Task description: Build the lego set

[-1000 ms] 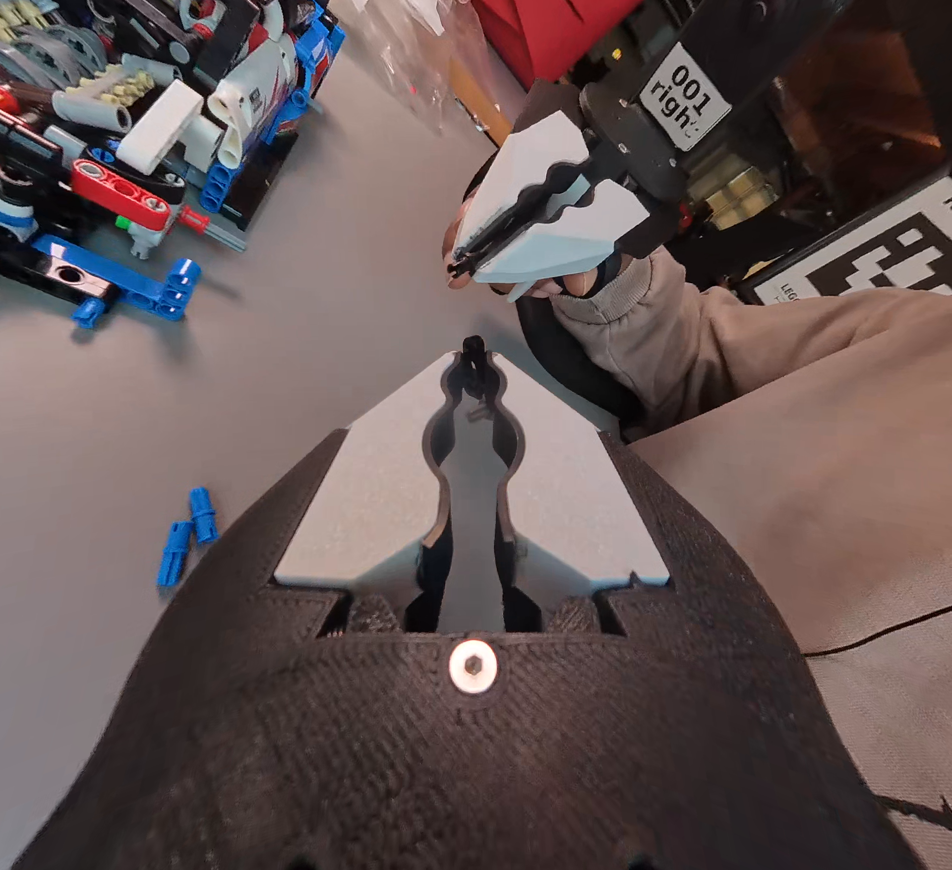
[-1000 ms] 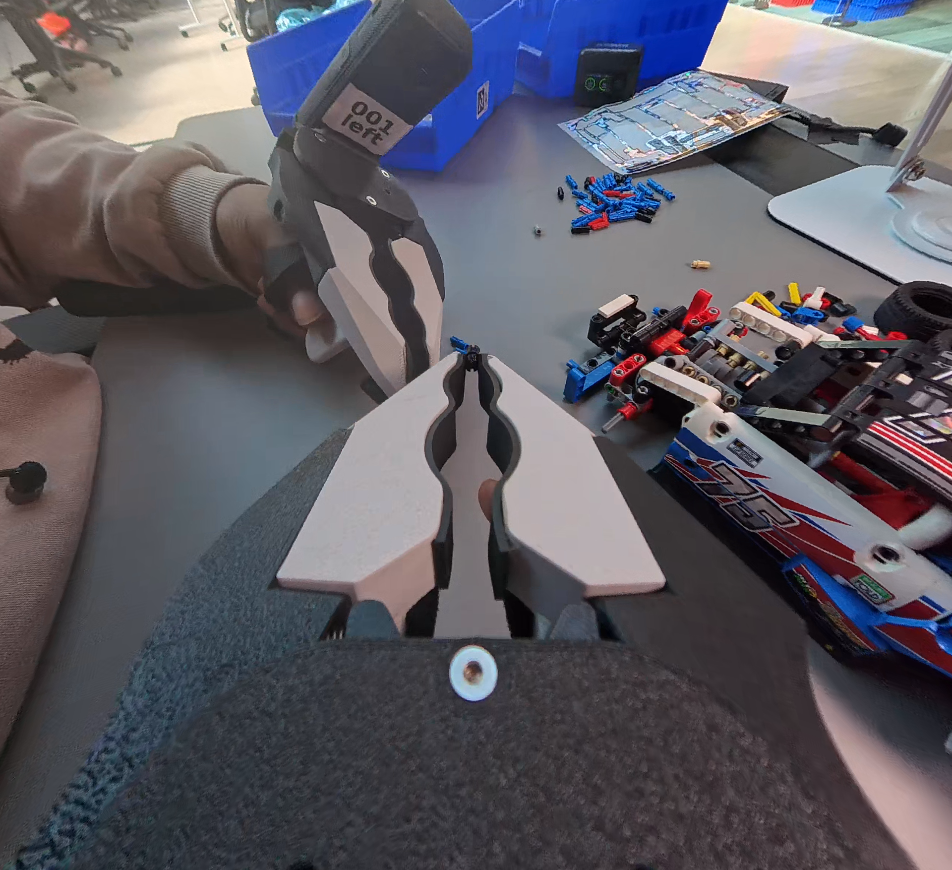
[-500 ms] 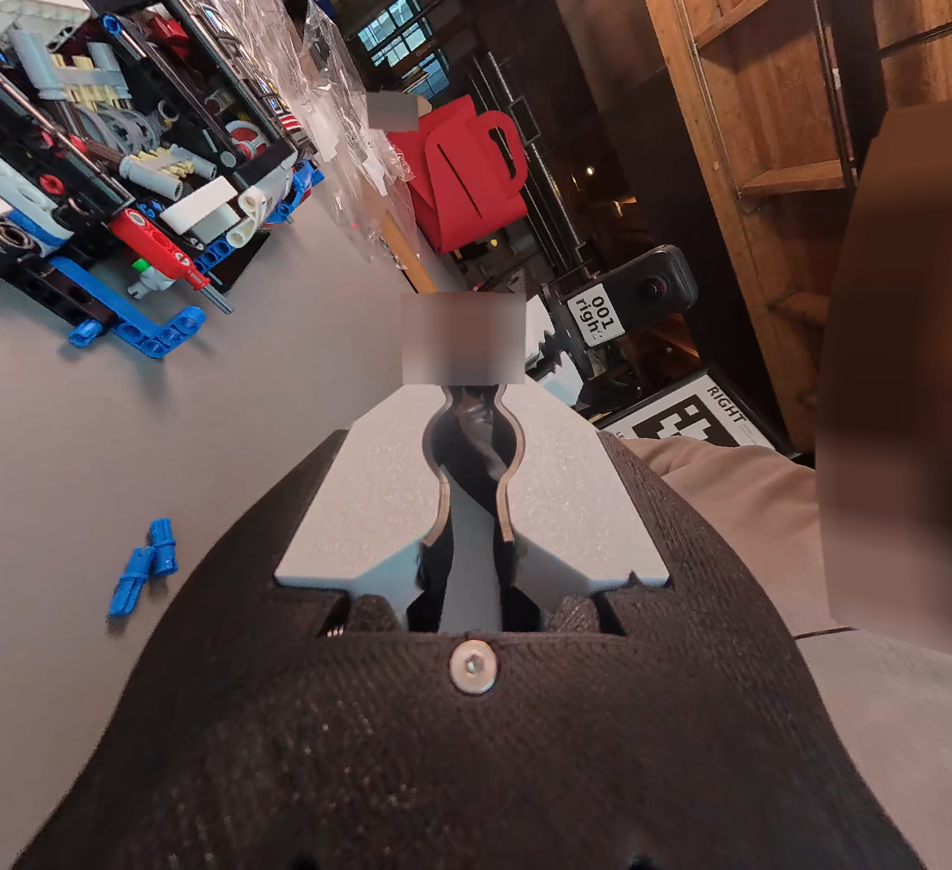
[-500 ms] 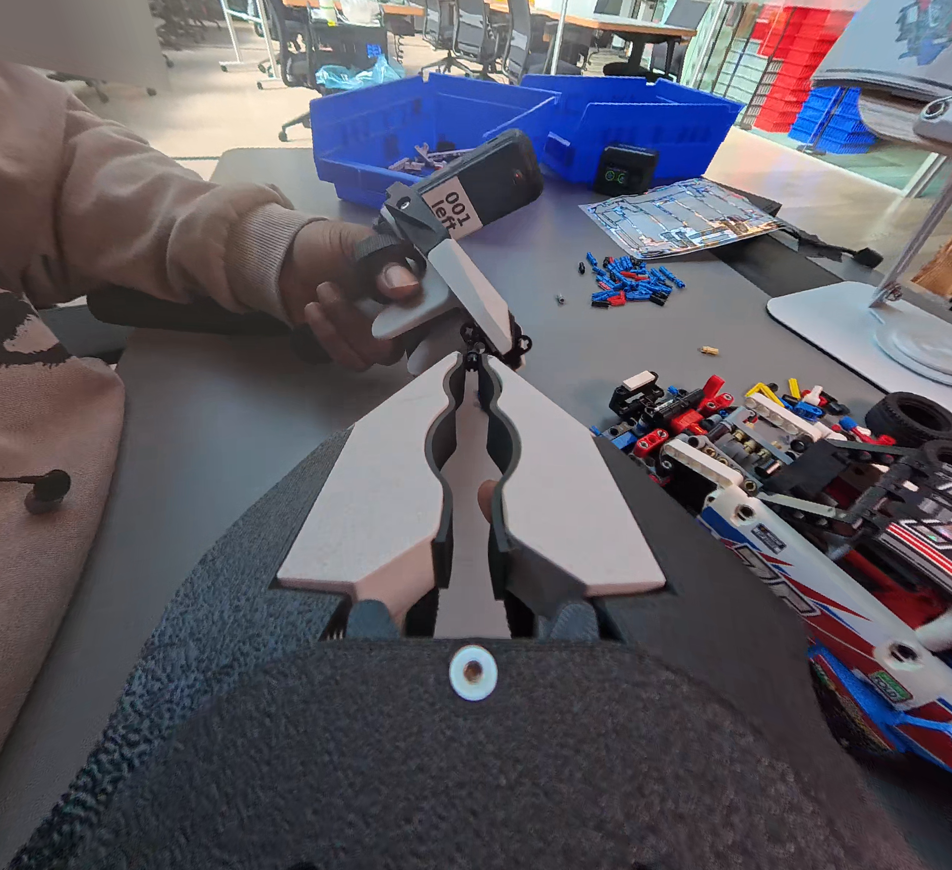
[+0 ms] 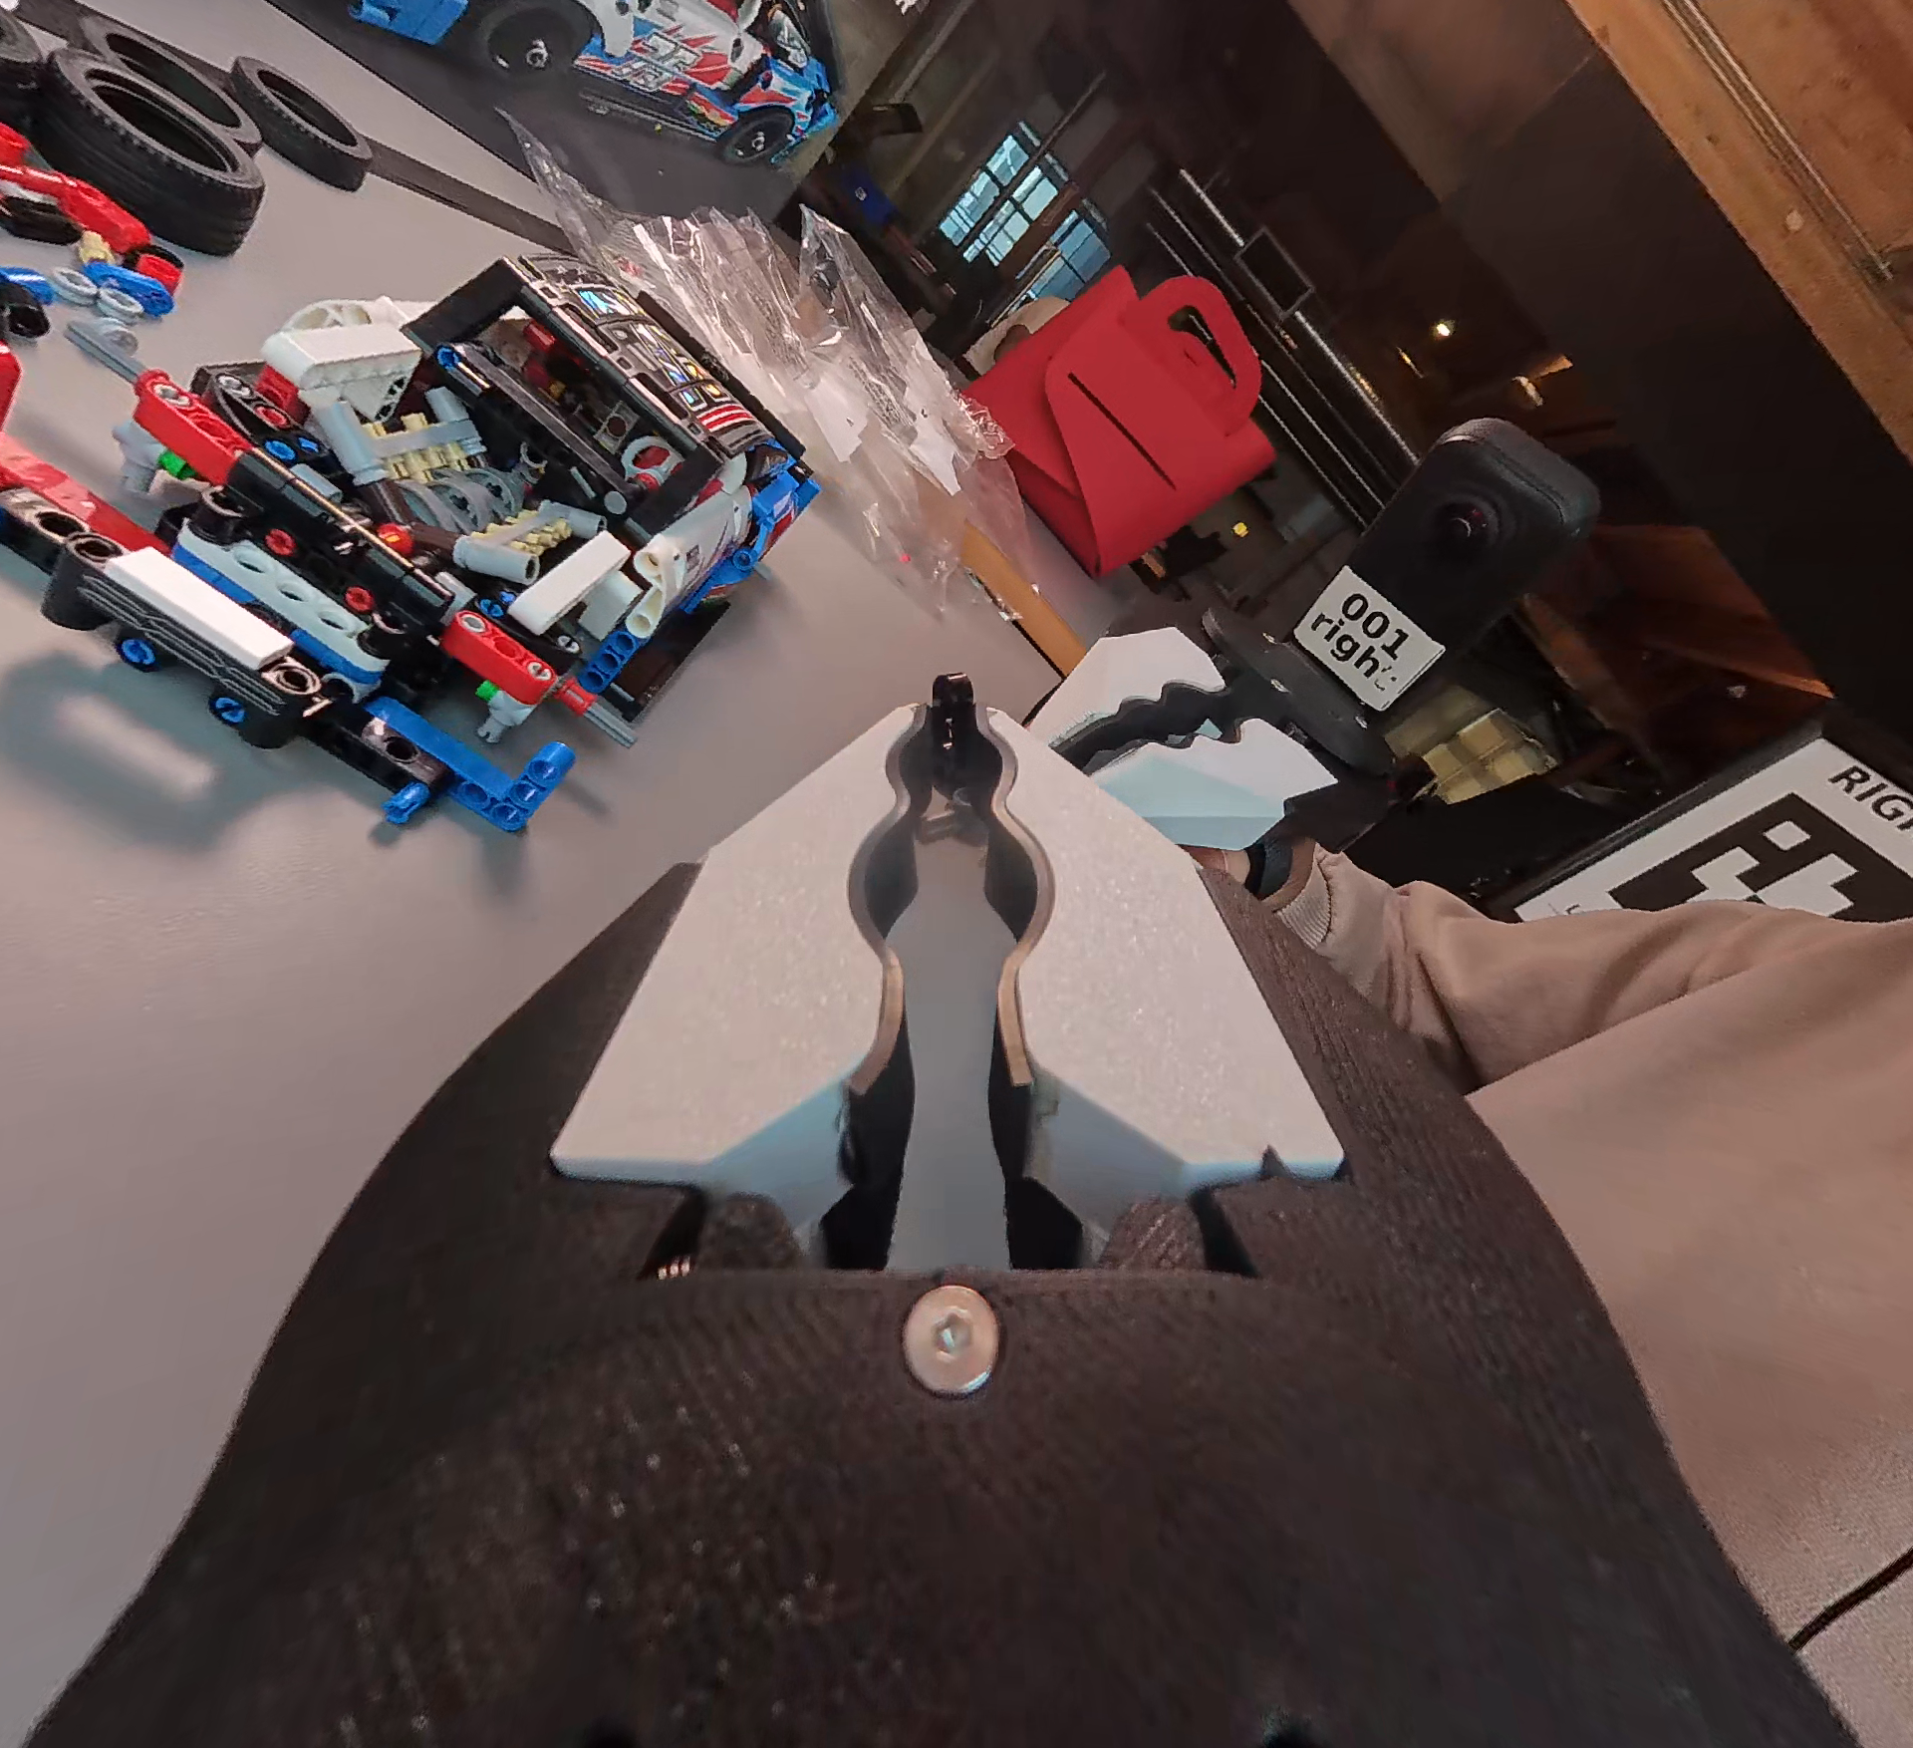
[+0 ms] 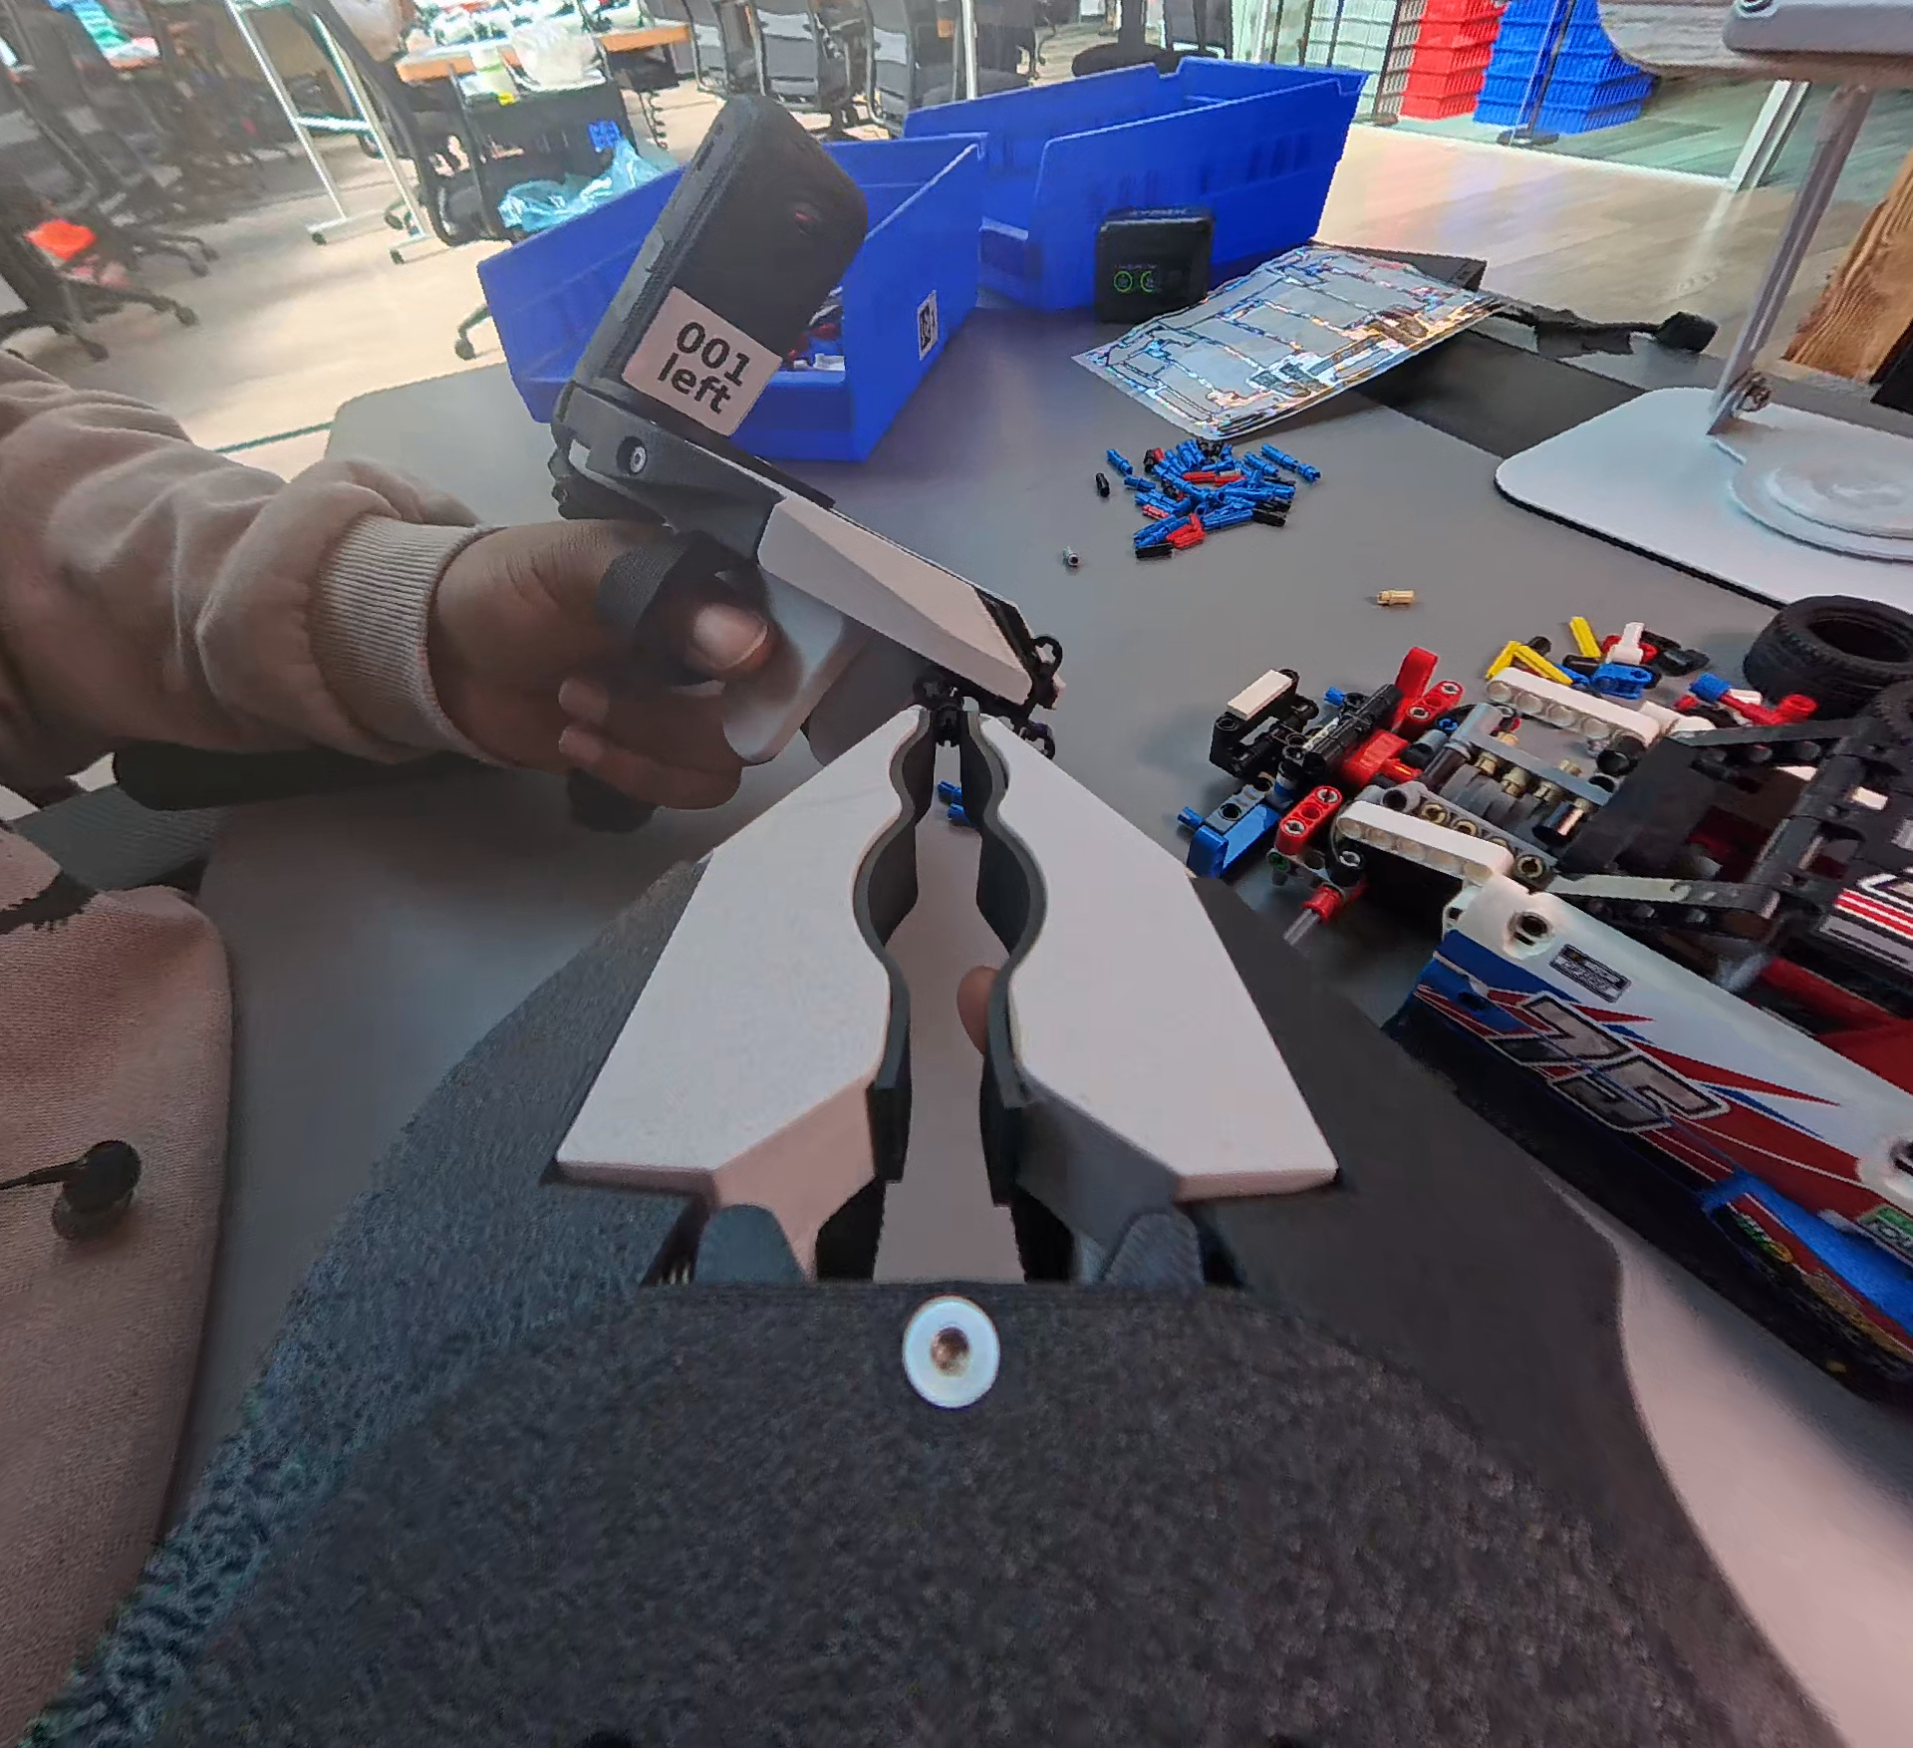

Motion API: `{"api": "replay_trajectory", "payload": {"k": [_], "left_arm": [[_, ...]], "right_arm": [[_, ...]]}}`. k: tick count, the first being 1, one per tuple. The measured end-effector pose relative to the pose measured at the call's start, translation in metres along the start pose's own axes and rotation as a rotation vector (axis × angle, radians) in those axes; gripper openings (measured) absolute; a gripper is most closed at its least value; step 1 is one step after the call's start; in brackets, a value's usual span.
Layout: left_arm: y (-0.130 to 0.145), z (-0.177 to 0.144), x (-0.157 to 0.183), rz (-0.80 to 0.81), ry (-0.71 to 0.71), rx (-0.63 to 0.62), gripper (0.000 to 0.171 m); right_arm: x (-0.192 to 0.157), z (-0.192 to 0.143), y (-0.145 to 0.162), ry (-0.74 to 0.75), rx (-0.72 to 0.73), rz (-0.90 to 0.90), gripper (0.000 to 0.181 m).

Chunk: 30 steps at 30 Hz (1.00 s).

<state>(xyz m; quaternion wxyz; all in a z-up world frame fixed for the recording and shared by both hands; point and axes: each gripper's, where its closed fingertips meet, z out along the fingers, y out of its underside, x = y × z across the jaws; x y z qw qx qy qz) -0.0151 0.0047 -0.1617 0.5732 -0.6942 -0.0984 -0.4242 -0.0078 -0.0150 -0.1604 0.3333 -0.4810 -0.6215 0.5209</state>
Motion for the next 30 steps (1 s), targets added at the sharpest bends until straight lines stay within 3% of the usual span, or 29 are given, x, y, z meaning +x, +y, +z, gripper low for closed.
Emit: {"api": "replay_trajectory", "payload": {"k": [9,20,30], "left_arm": [[-0.005,-0.002,0.003,0.053,-0.01,0.022,0.004],[-0.003,0.0,-0.002,0.091,-0.066,0.018,0.004],[-0.001,0.002,-0.009,0.035,-0.096,0.028,0.002]], "right_arm": [[0.005,-0.002,-0.003,0.021,0.014,0.085,0.002],[0.005,0.002,0.0,0.073,-0.012,0.049,0.002],[0.007,0.01,0.005,0.275,-0.095,-0.327,0.002]]}}
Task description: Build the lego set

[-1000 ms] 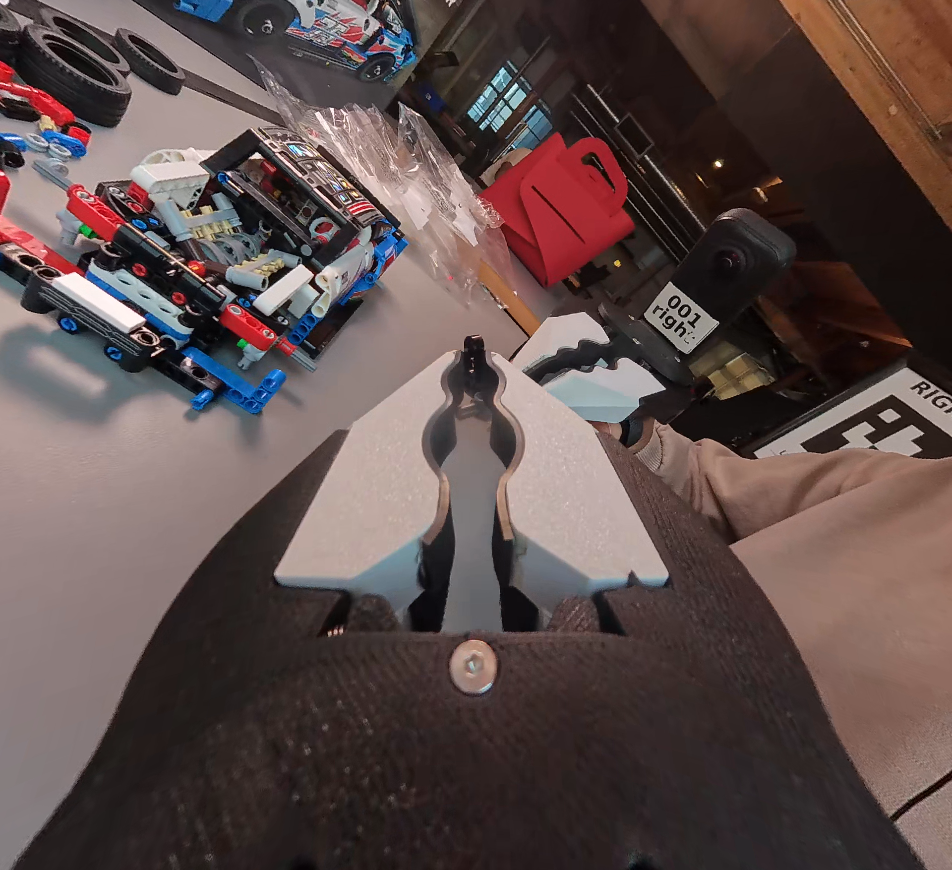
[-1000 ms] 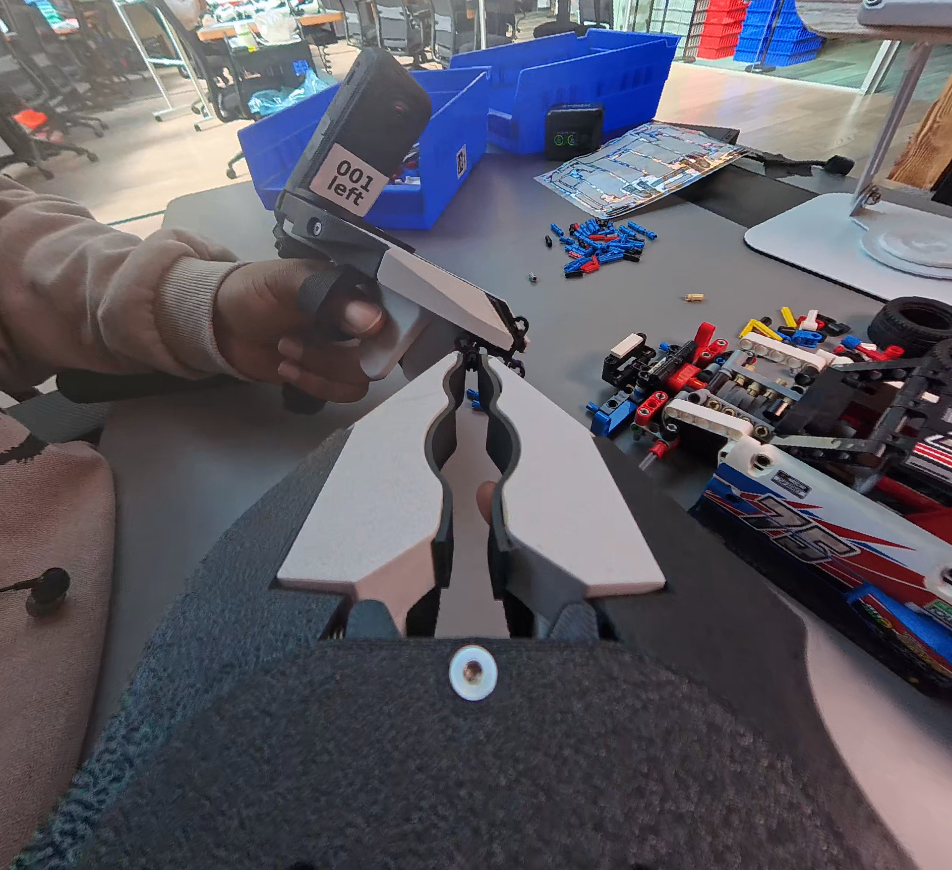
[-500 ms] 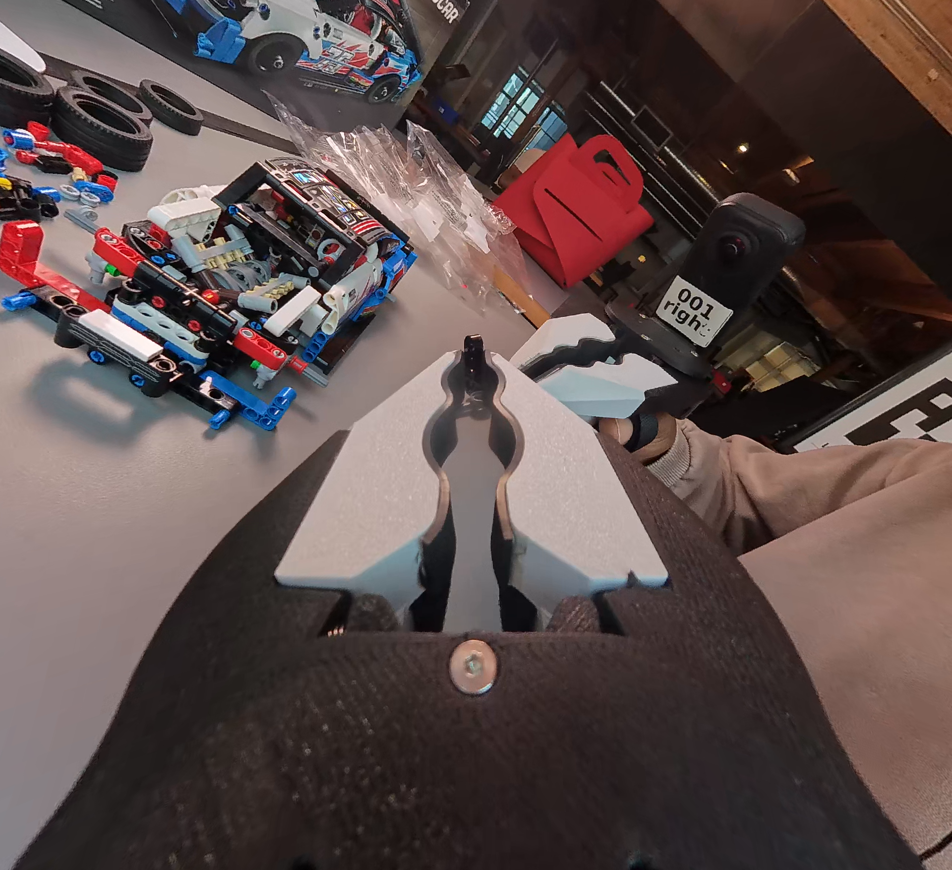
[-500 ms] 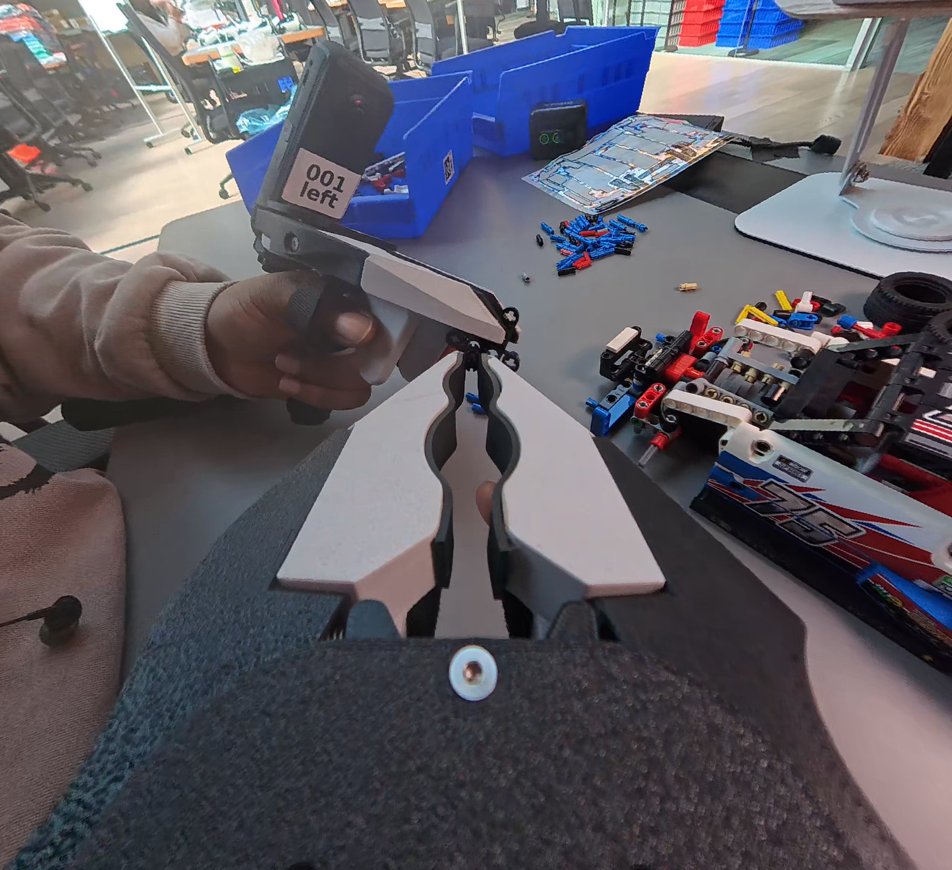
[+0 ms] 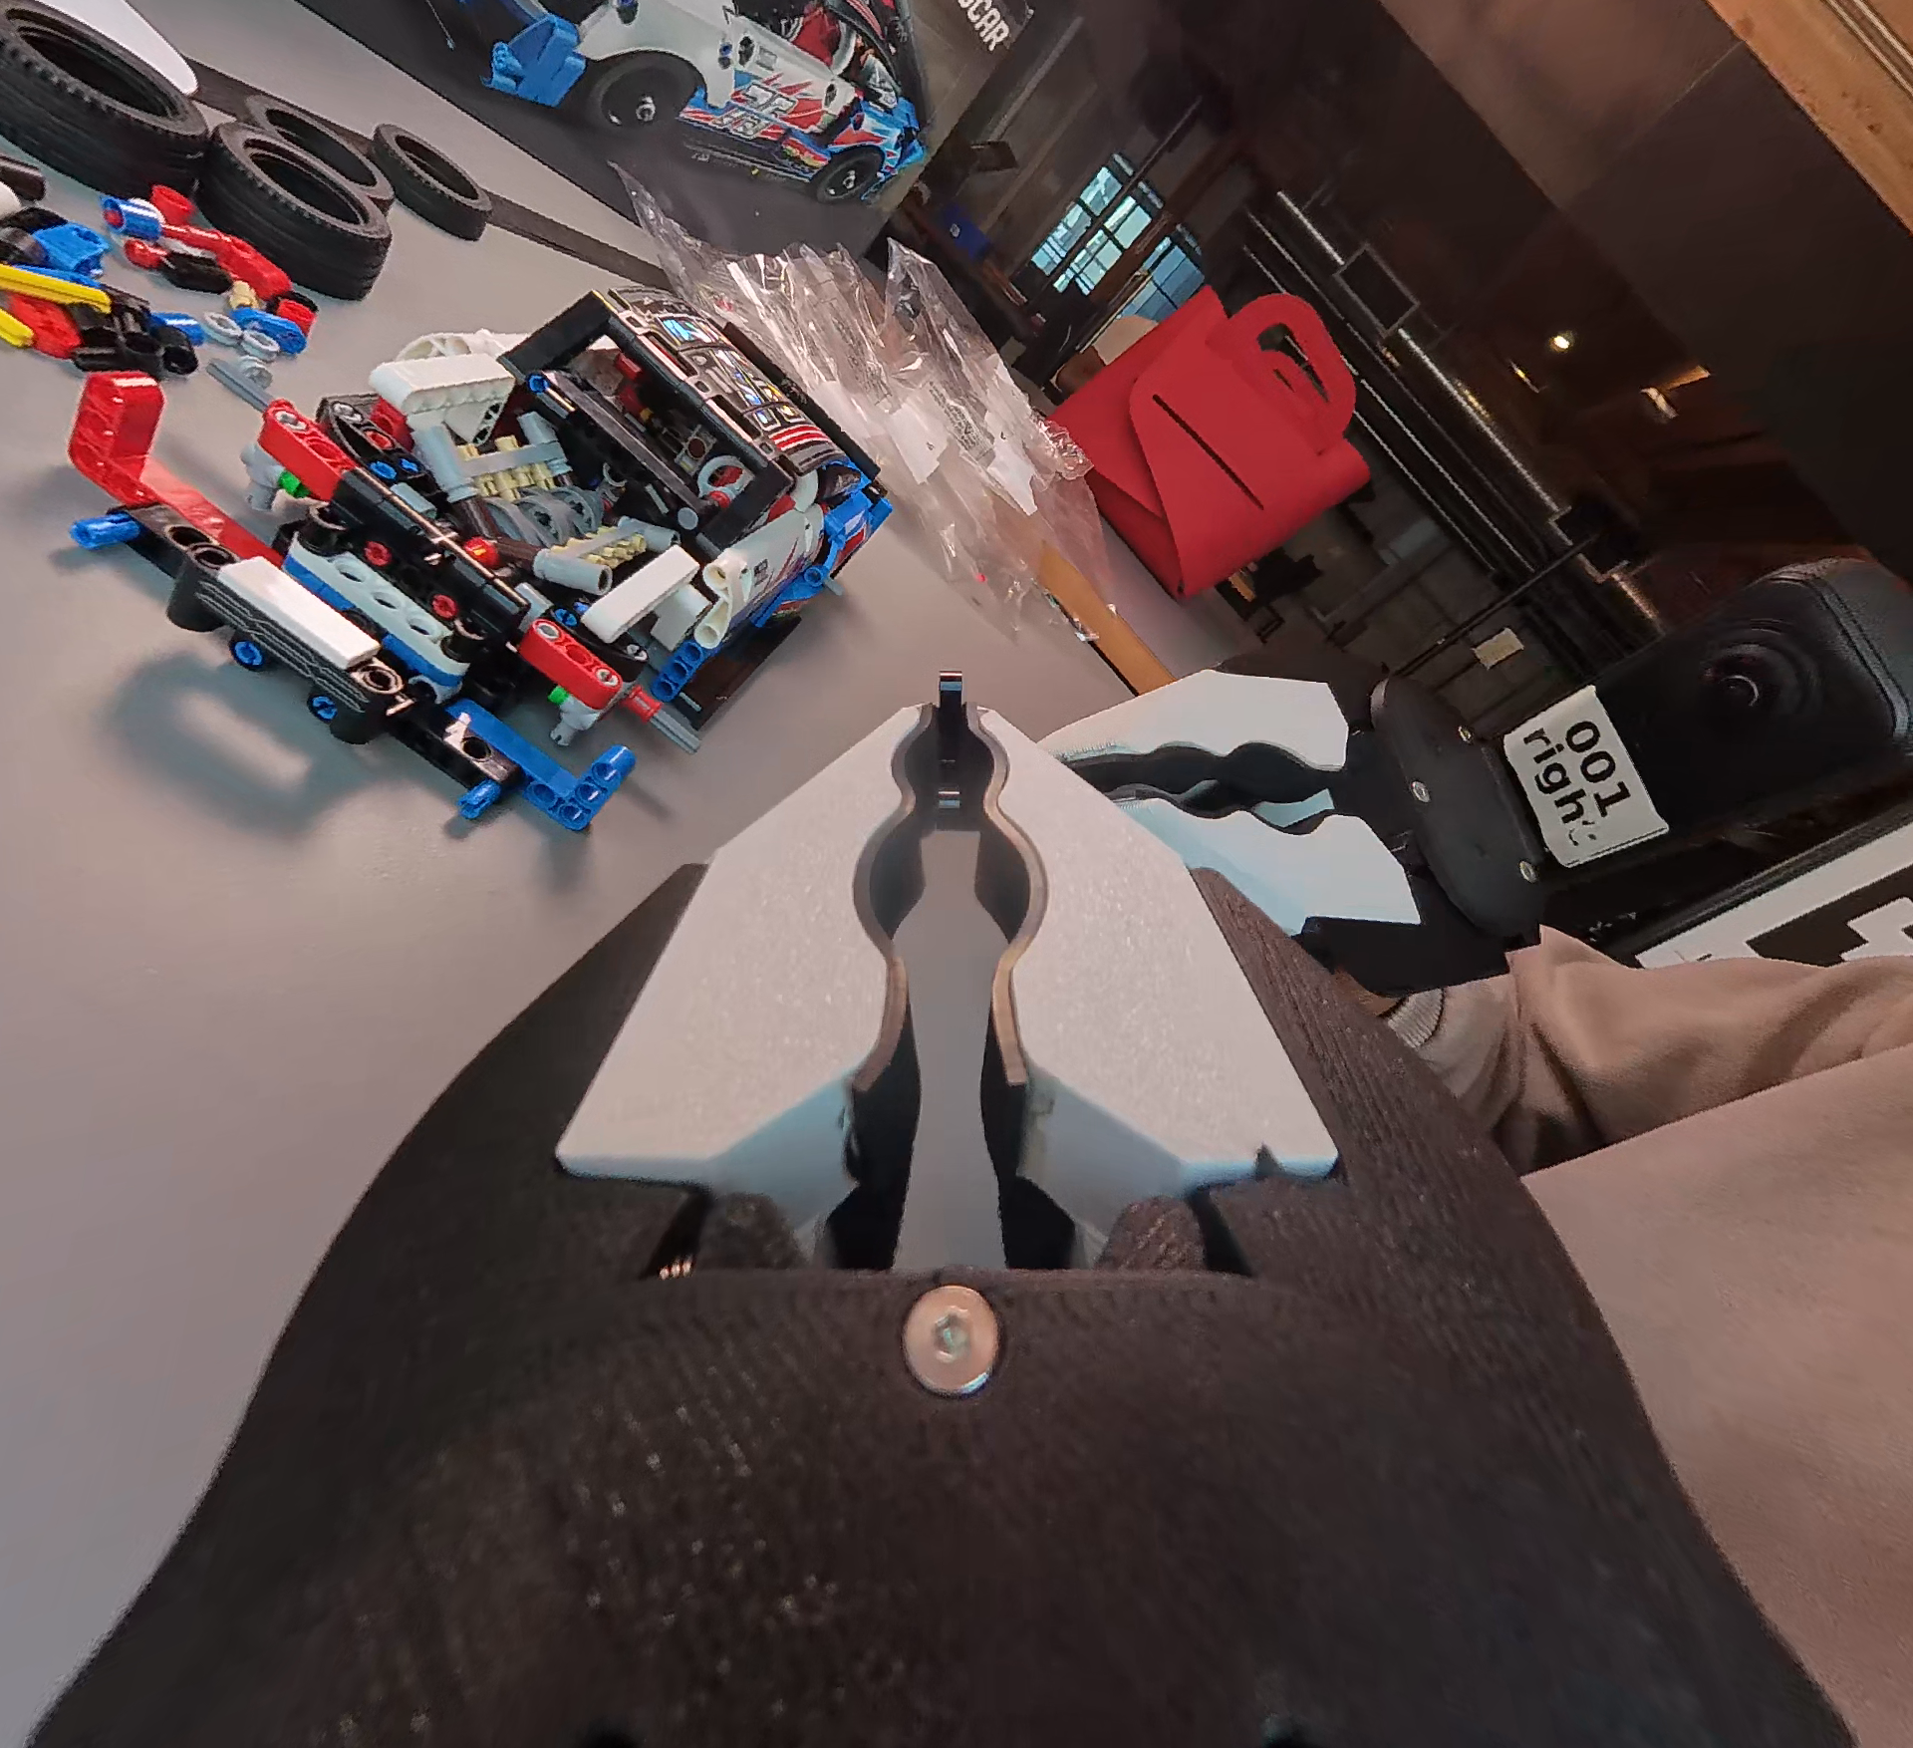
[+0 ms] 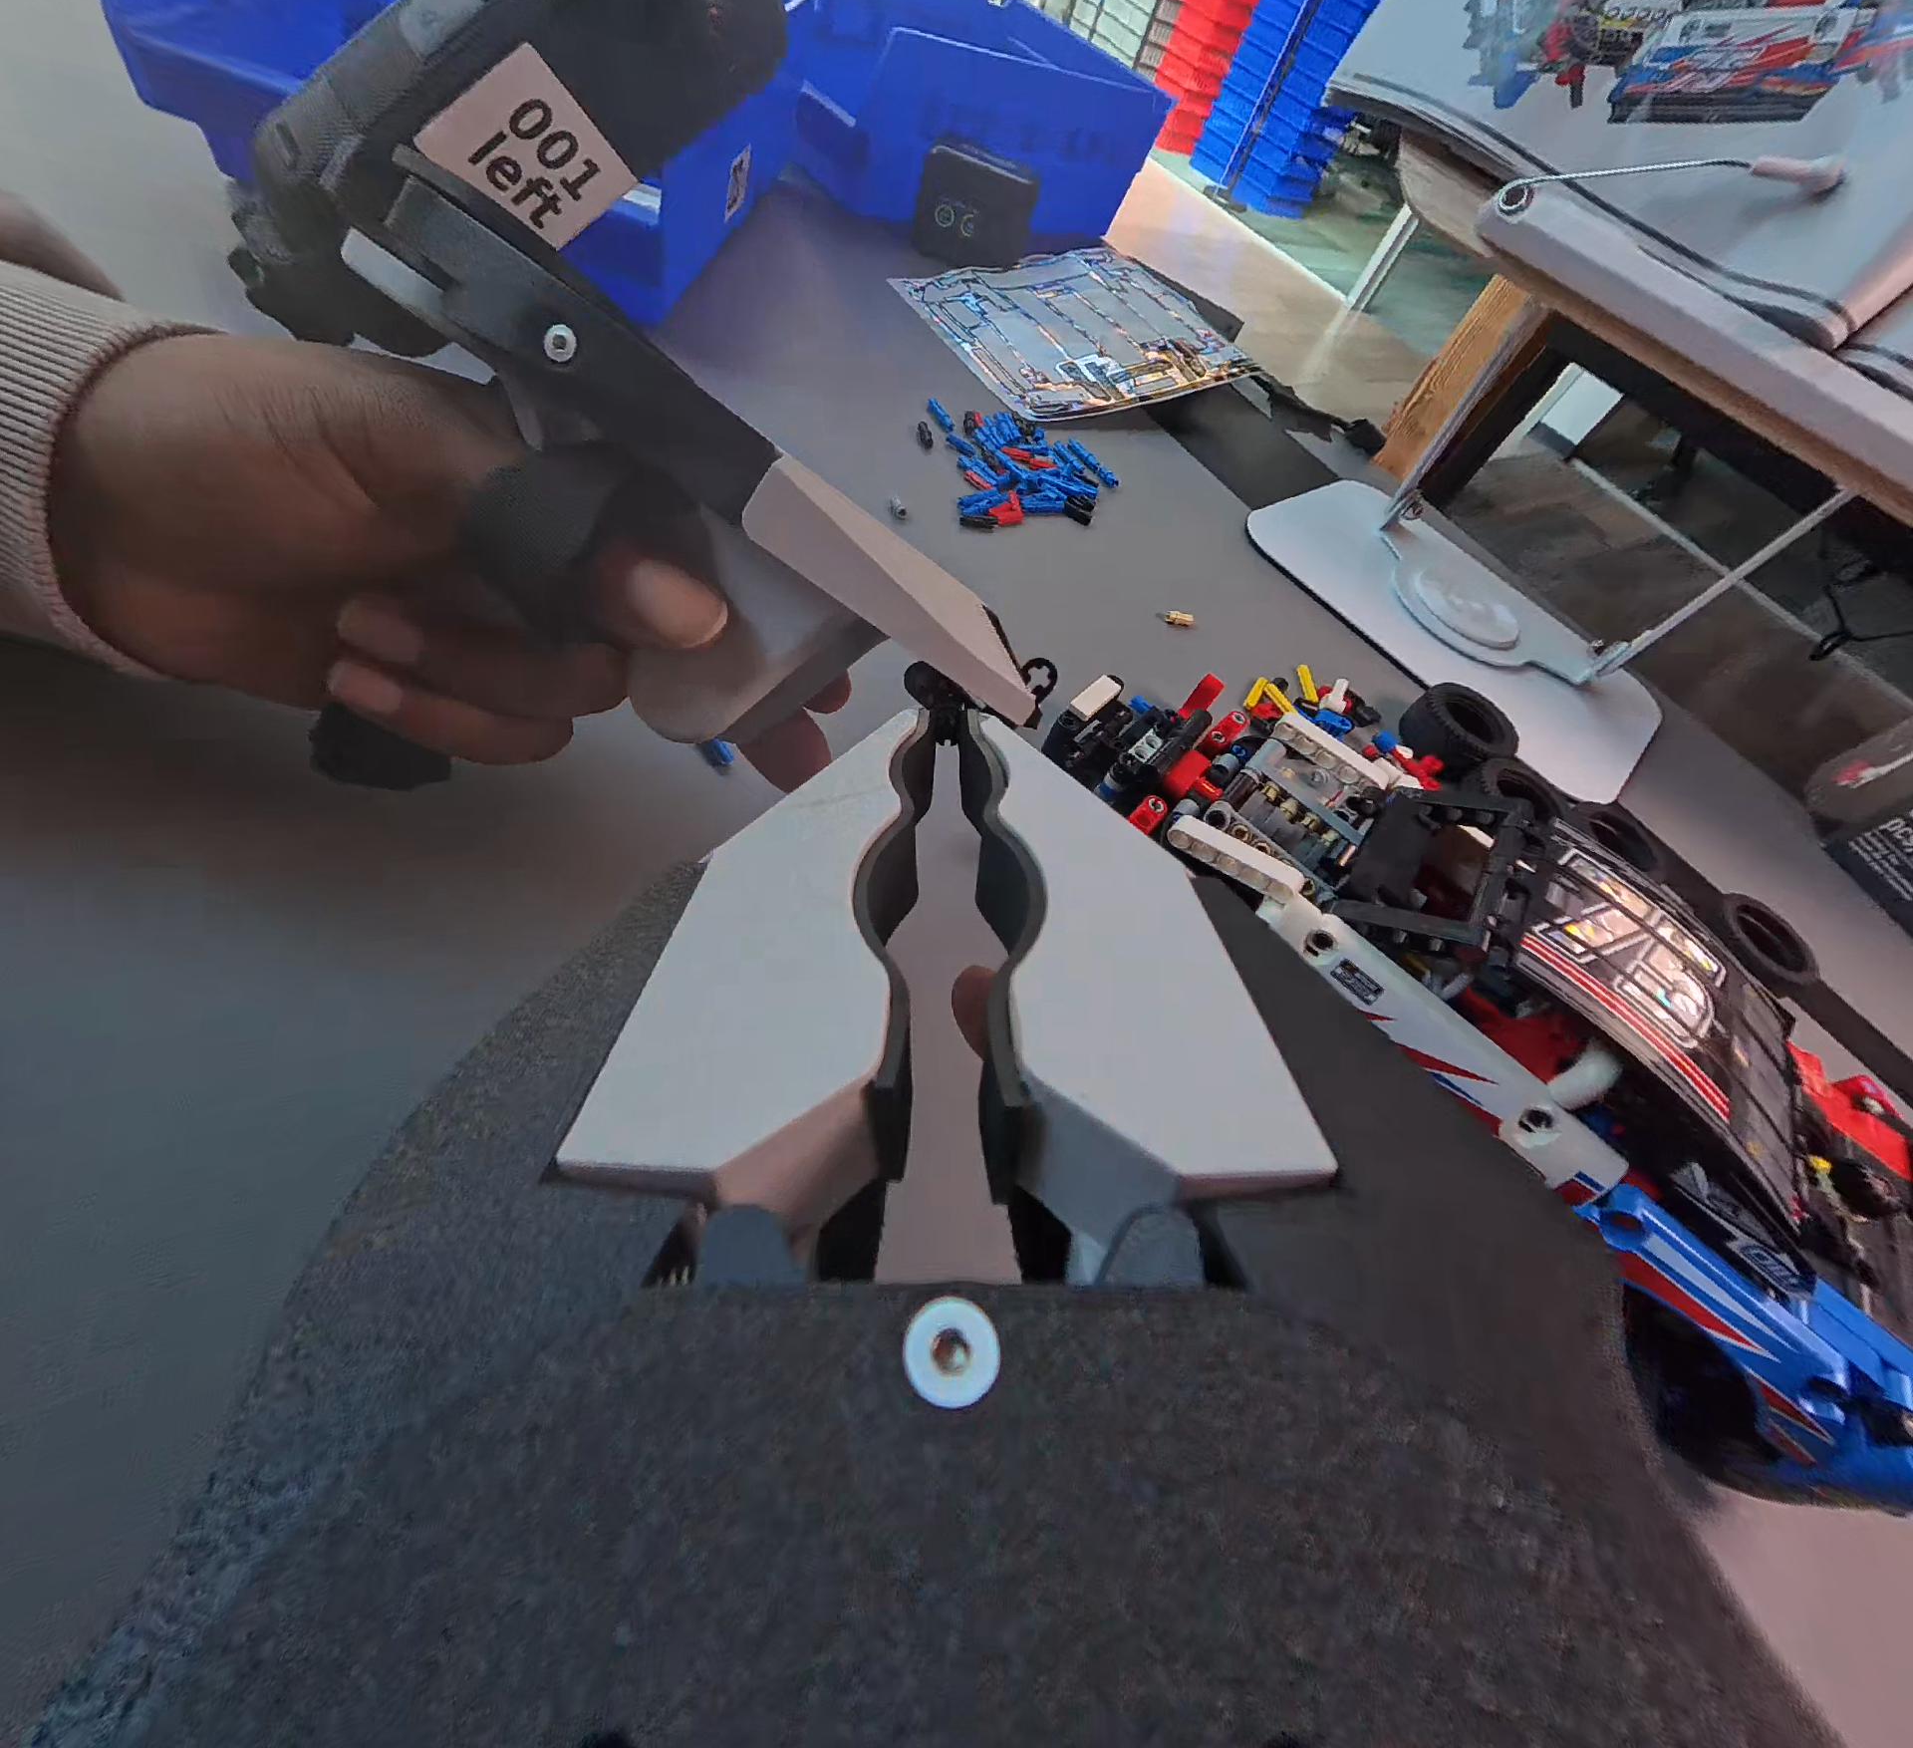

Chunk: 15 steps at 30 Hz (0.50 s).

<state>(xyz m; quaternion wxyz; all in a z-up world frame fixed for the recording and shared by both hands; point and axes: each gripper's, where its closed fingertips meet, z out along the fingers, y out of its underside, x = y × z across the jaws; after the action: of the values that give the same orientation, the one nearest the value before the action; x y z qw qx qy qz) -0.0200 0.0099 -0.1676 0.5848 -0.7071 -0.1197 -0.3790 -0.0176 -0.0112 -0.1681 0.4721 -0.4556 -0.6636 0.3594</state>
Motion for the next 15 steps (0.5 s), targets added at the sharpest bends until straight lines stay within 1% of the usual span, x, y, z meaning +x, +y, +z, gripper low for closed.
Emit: {"api": "replay_trajectory", "payload": {"k": [3,6,9,11,15], "left_arm": [[-0.001,0.0,-0.003,0.009,-0.017,0.005,0.002],[-0.002,0.0,-0.005,0.016,-0.025,0.013,0.002],[-0.004,-0.002,-0.001,0.061,-0.025,0.022,0.002],[-0.006,-0.002,0.002,0.118,-0.028,0.024,0.002],[-0.011,-0.004,0.009,0.126,0.003,0.04,0.002]], "right_arm": [[0.001,0.002,0.003,-0.001,-0.022,0.049,0.002],[0.002,0.005,0.004,0.026,-0.034,0.036,0.002],[0.002,0.006,0.006,0.03,-0.037,0.032,0.002],[0.002,0.005,0.006,0.032,-0.028,0.026,0.002],[0.001,0.001,-0.004,0.025,0.029,0.041,0.002]]}}
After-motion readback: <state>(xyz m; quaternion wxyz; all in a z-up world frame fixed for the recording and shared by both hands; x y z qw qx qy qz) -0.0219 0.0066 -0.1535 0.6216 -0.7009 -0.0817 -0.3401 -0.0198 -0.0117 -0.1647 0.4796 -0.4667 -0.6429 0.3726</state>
